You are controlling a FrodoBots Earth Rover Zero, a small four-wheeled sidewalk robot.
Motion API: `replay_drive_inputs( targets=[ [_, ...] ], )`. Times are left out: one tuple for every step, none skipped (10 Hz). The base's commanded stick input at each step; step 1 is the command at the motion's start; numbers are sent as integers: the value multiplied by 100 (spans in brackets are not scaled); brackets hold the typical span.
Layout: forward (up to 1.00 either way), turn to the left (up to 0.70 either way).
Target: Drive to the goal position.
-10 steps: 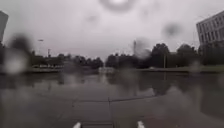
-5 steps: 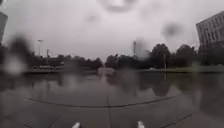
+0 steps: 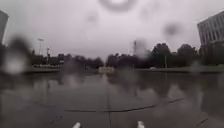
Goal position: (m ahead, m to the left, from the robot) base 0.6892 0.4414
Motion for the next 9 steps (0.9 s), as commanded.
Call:
replay_drive_inputs(
  targets=[
    [70, 1],
    [70, 1],
    [70, 1],
    [70, 1],
    [70, 1],
    [67, 1],
    [65, 1],
    [65, 1],
    [65, 1]
  ],
)
